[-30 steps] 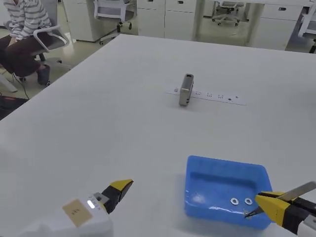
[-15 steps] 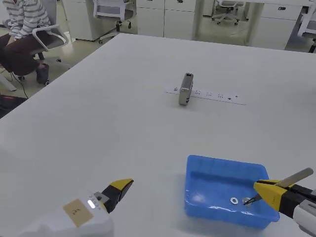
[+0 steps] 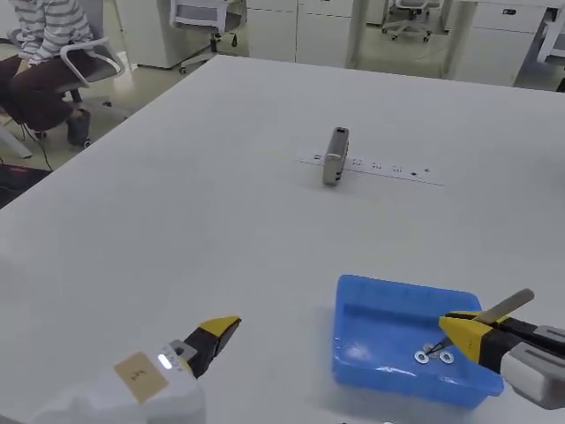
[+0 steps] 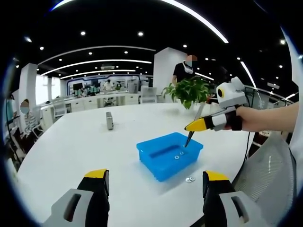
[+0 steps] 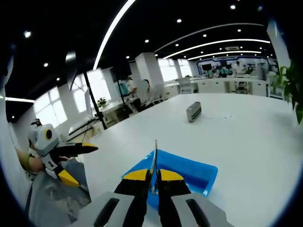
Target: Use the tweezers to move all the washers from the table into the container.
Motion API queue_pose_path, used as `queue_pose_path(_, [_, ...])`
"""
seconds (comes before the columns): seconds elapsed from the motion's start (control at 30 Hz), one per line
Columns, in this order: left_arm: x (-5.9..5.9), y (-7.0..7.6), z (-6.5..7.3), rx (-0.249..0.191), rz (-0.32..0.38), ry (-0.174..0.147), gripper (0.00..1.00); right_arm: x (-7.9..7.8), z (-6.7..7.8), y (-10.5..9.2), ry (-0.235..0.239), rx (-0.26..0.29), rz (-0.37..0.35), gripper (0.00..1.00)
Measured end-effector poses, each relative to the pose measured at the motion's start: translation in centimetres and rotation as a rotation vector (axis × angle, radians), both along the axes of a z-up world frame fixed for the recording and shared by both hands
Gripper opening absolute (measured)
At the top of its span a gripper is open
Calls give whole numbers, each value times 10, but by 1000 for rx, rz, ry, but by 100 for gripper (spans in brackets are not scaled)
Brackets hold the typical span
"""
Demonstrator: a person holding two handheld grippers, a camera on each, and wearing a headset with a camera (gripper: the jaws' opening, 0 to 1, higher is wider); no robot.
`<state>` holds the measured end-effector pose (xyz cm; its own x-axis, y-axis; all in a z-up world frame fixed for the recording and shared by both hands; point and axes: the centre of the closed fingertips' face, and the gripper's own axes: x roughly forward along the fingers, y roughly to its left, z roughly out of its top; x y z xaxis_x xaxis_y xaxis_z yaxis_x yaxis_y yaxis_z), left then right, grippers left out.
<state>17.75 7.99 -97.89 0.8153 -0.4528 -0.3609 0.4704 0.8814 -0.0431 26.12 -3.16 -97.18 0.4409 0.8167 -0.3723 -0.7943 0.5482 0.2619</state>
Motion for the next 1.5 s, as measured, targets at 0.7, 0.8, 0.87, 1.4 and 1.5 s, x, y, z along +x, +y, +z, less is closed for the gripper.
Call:
queue_pose_path(0.7, [0,1,0,-5,7,2,82,21,-44,25,45,-98,68,3])
queue_pose_path(0.8, [0,1,0,0,1,2,82,24,-47,25,40,-119,79,3])
queue_pose_path(0.87, [0,0,0,1,1,2,82,27,-49,25,41,-124,79,3])
queue_pose_path(1.4, [0,0,0,0,-1,4,82,33,-59,26,70,-166,97,3])
queue_pose_path(1.5, [0,0,-1,3,-2,4,82,33,-60,28,66,-175,103,3])
